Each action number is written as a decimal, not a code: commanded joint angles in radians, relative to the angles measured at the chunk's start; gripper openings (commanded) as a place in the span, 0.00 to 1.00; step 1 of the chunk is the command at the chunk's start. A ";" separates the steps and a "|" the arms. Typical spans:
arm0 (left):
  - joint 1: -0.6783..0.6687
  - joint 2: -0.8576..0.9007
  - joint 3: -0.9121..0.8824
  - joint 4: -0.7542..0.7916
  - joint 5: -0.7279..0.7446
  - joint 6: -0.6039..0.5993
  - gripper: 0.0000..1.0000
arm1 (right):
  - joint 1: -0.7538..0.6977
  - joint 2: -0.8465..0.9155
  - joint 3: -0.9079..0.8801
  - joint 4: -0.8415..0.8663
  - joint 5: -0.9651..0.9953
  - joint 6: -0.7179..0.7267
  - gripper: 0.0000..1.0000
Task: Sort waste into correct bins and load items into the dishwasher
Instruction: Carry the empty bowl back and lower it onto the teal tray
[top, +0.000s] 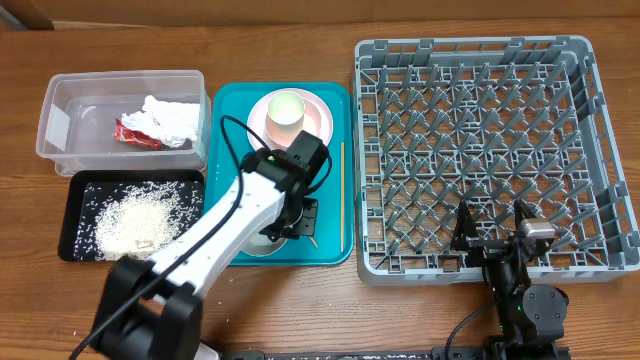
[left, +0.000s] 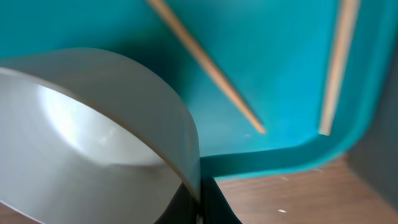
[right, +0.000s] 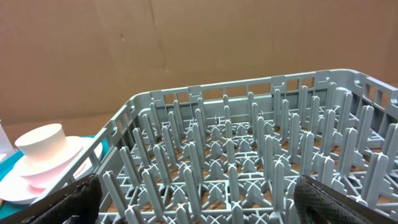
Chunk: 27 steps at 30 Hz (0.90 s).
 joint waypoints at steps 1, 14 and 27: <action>0.008 0.040 0.015 -0.020 -0.075 -0.018 0.04 | -0.006 -0.010 -0.010 0.006 -0.005 -0.003 1.00; 0.008 0.048 0.015 -0.022 -0.124 -0.018 0.04 | -0.006 -0.010 -0.010 0.006 -0.005 -0.003 1.00; 0.007 0.048 0.012 -0.026 -0.152 -0.026 0.04 | -0.006 -0.010 -0.010 0.006 -0.005 -0.003 1.00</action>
